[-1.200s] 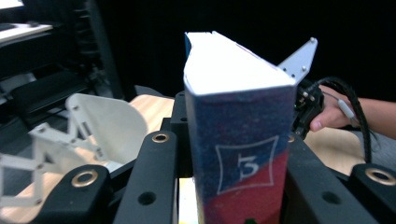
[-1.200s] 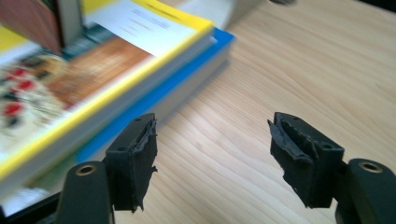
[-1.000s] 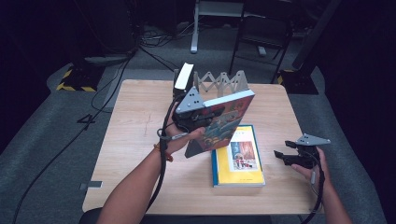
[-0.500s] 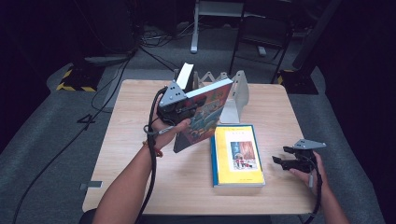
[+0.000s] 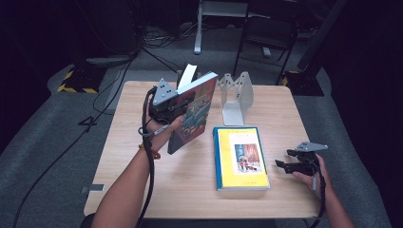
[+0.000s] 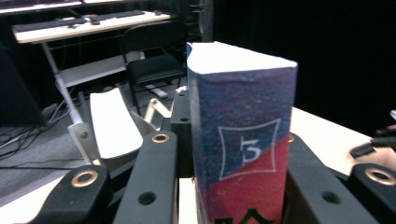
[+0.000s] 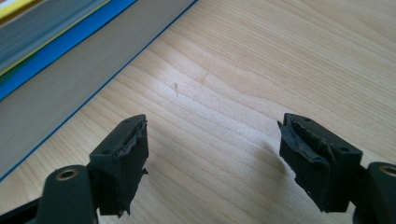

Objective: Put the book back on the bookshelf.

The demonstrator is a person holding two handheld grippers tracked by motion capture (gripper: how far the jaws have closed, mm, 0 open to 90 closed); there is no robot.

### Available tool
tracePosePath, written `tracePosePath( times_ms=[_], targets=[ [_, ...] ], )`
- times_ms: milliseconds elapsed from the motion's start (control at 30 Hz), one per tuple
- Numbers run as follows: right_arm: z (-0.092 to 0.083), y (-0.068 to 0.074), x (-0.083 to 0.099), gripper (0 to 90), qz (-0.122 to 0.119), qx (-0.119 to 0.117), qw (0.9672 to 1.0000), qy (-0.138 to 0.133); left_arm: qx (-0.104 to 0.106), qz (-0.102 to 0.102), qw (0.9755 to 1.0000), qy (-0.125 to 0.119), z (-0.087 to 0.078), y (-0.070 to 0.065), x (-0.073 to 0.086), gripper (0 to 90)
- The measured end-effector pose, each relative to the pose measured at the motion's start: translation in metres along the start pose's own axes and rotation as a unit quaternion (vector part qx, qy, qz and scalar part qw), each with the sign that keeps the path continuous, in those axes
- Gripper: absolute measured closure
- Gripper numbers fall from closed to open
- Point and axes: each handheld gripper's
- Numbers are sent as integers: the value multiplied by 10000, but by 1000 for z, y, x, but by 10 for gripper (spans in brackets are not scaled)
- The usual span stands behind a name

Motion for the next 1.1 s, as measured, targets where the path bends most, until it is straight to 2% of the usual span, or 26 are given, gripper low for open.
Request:
tracePosePath(
  times_ms=[200, 300, 733, 867, 967, 1100],
  targets=[
    [3, 1, 0, 240, -34, 1, 10000, 61, -546, -76, 9985, -31, 0, 6, -3, 733],
    [3, 1, 0, 240, -35, -10, 10000, 59, -736, -74, 9973, 8, 3, 8, -3, 733],
    [3, 2, 0, 244, -43, -8, 10000, 59, -1052, -204, 9942, 92, 30, 6, -3, 732],
    [4, 2, 0, 244, -50, -15, 10000, 55, -1309, -349, 9908, 66, 38, 5, -2, 732],
    [4, 3, 0, 246, -55, -32, 10000, 54, -1444, -315, 9890, 111, 45, 3, -2, 732],
    [4, 3, 0, 246, -57, -39, 10000, 53, -1552, -364, 9871, 141, 55, 2, -1, 732]
  ],
)
Point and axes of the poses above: each handheld gripper's, and its own axes: z roughly forward along the jaws, x roughly out of its underside, y roughly to its left, and after that the axes turned 8 degrees about -y, right-handed
